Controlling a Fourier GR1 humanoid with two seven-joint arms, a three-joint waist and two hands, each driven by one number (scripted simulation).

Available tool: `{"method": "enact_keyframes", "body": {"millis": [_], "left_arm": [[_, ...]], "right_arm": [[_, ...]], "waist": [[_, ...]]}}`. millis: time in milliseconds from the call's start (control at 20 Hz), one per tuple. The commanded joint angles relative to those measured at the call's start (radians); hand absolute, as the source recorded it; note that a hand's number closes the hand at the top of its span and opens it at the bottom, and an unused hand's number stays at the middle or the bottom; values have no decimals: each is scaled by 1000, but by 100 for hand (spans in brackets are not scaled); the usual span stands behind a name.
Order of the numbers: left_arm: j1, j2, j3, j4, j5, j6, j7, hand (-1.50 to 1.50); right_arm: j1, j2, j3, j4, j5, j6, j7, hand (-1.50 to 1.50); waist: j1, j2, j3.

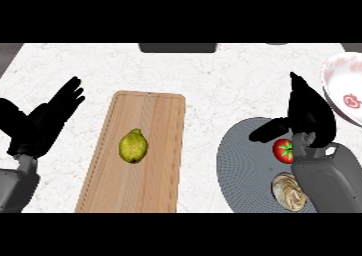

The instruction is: Pick the tomato from the placemat and place it in the bowl

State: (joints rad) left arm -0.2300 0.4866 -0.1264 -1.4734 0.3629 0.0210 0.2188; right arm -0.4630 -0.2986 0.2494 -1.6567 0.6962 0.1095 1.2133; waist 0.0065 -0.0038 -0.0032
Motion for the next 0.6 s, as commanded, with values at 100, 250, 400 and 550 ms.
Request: {"method": "enact_keyframes", "body": {"millis": [100,250,400,550], "left_arm": [[10,9,20,13,-7,-21,-18,0],[7,-12,13,28,-26,5,-7,0],[25,-24,0,-16,-31,5,-10,0],[3,-23,2,-2,-27,-10,9,0]], "right_arm": [[-65,66,-13,1,1,166,273,-150],[6,42,-17,-19,-17,194,244,-150],[-62,45,-73,105,-4,198,225,-150],[-60,72,-62,105,14,216,249,-150]], "waist": [[-9,-1,1],[-21,-2,1],[-1,2,2],[-8,2,2]]}}
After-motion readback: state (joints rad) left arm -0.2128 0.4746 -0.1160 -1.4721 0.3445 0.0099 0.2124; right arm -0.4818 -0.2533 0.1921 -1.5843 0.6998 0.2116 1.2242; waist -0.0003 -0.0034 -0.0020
